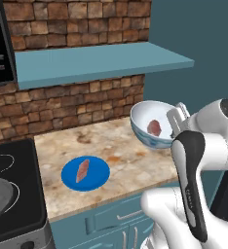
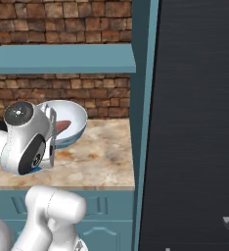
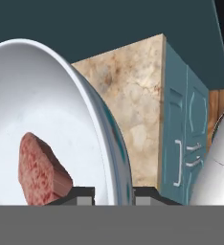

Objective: Place one of the steaks on the plate and the other in the bowl. Then place the bowl in the fridge.

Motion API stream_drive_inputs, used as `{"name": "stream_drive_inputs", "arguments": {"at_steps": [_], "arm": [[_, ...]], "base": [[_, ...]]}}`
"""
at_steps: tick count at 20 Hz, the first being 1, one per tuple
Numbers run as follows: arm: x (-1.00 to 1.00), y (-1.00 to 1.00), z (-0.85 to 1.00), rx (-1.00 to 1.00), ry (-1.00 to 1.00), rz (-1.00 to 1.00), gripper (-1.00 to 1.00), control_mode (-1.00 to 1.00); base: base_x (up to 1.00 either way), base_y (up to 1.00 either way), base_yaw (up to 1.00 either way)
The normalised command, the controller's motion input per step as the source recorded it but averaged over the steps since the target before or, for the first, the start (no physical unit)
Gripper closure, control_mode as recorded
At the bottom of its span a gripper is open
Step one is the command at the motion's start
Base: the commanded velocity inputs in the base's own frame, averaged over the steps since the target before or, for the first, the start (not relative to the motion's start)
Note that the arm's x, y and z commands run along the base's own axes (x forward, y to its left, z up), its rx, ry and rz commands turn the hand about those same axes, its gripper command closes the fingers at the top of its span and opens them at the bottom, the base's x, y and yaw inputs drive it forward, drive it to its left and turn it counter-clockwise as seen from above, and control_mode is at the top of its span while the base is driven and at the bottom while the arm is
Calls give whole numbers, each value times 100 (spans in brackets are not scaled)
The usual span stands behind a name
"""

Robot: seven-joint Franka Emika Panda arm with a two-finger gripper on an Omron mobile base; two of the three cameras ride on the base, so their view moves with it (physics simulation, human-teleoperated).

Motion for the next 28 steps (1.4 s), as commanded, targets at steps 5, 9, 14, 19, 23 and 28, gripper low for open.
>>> {"name": "stream_drive_inputs", "arguments": {"at_steps": [5, 9, 14, 19, 23, 28], "arm": [[-88, 13, 17, -9, -17, 0, 100, -100], [0, 0, 0, 0, 0, 0, 100, 100], [0, 0, 0, 0, 0, 0, 100, 100], [0, 0, 0, 0, 0, 0, 100, 100], [0, 0, 0, 0, 0, 0, 100, 100], [0, 0, 0, 0, 0, 0, 100, 100]], "base": [[0, 0, 0], [-100, -12, -3], [-100, -36, -7], [-85, -95, -15], [-16, -100, -6], [62, -100, -15]]}}
